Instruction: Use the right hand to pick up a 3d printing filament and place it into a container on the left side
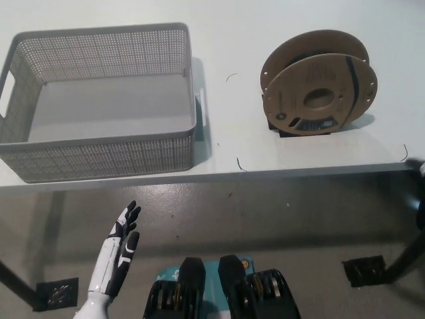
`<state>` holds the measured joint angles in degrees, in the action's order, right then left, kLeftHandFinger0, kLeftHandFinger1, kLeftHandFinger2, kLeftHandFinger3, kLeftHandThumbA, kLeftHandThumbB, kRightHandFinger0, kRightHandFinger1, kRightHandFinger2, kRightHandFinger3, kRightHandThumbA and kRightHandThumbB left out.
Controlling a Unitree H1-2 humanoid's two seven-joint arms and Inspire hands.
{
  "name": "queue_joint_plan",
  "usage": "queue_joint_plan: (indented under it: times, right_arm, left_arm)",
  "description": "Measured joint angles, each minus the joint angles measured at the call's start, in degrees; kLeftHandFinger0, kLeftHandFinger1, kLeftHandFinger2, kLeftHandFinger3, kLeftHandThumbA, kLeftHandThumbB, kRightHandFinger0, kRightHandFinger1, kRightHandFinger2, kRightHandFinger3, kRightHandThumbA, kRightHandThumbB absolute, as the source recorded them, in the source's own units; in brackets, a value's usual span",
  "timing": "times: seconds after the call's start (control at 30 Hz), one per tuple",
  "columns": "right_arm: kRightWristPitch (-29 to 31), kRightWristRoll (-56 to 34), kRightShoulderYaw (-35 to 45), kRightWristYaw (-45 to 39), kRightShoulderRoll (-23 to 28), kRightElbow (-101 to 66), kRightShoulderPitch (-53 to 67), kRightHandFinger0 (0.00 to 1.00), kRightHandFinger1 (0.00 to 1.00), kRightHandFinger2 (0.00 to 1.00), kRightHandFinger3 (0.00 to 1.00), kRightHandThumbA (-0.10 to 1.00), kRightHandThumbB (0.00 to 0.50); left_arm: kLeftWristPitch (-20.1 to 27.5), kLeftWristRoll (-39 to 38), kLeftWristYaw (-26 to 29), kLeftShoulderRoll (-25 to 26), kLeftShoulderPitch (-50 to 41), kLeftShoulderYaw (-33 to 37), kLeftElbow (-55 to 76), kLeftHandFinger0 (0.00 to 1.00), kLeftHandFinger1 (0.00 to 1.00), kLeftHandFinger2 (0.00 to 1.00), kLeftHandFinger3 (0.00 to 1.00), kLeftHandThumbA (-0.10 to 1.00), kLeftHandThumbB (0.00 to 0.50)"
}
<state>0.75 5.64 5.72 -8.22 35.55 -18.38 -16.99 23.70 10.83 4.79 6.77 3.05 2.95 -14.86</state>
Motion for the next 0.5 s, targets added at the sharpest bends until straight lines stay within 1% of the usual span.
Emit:
queue_joint_plan:
  times: [0.03,0.07,0.1,0.13,0.17,0.2,0.3,0.33,0.4,0.5]
  right_arm:
    - [-0.9,-0.1,0.0,-0.6,1.0,0.5,-1.0,1.00,1.00,1.00,1.00,1.00,0.343]
    - [-2.6,-0.5,-0.2,-1.8,3.2,1.9,-3.6,1.00,1.00,1.00,1.00,1.00,0.340]
    - [-4.0,-0.6,-0.6,-2.8,4.7,3.2,-5.7,1.00,1.00,1.00,1.00,1.00,0.321]
    - [-5.0,-0.8,-0.8,-3.5,5.6,3.9,-7.0,1.00,1.00,1.00,1.00,1.00,0.294]
    - [-6.0,-0.9,-1.1,-4.2,6.5,4.5,-8.4,1.00,1.00,1.00,1.00,1.00,0.244]
    - [-7.2,-1.0,-1.8,-5.1,7.4,5.3,-10.1,1.00,1.00,1.00,1.00,1.00,0.248]
    - [-11.1,-1.1,-4.7,-8.6,10.1,8.0,-14.8,1.00,1.00,1.00,1.00,1.00,0.222]
    - [-12.3,-1.2,-5.9,-10.0,10.9,9.2,-16.7,1.00,1.00,1.00,1.00,1.00,0.239]
    - [-14.7,-1.2,-8.5,-12.6,12.3,11.4,-20.7,1.00,1.00,1.00,1.00,1.00,0.246]
    - [-17.3,-1.1,-12.1,-15.7,12.9,14.1,-25.5,1.00,1.00,1.00,1.00,1.00,0.287]
  left_arm:
    - [0.0,0.0,0.0,0.0,0.0,0.0,0.0,1.00,1.00,1.00,1.00,1.00,0.131]
    - [0.0,0.0,0.0,0.0,0.0,0.0,0.0,1.00,1.00,1.00,1.00,1.00,0.131]
    - [0.0,0.1,0.0,0.0,0.0,0.0,0.0,1.00,1.00,1.00,1.00,1.00,0.129]
    - [0.0,0.1,0.0,0.0,0.0,0.0,-0.1,1.00,1.00,1.00,1.00,1.00,0.130]
    - [0.0,0.2,0.0,0.0,0.0,0.0,-0.1,1.00,1.00,1.00,1.00,1.00,0.133]
    - [0.0,0.2,0.0,0.0,0.0,0.0,-0.2,1.00,1.00,1.00,1.00,1.00,0.131]
    - [0.0,0.4,0.0,0.0,0.0,0.0,-0.3,1.00,1.00,1.00,1.00,1.00,0.133]
    - [0.0,0.5,0.0,0.0,0.0,0.0,-0.3,1.00,1.00,1.00,1.00,1.00,0.134]
    - [0.0,0.6,0.0,0.1,0.0,0.0,-0.4,1.00,1.00,1.00,1.00,1.00,0.137]
    - [0.0,0.7,0.0,0.2,0.1,0.1,-0.6,1.00,1.00,1.00,1.00,1.00,0.122]
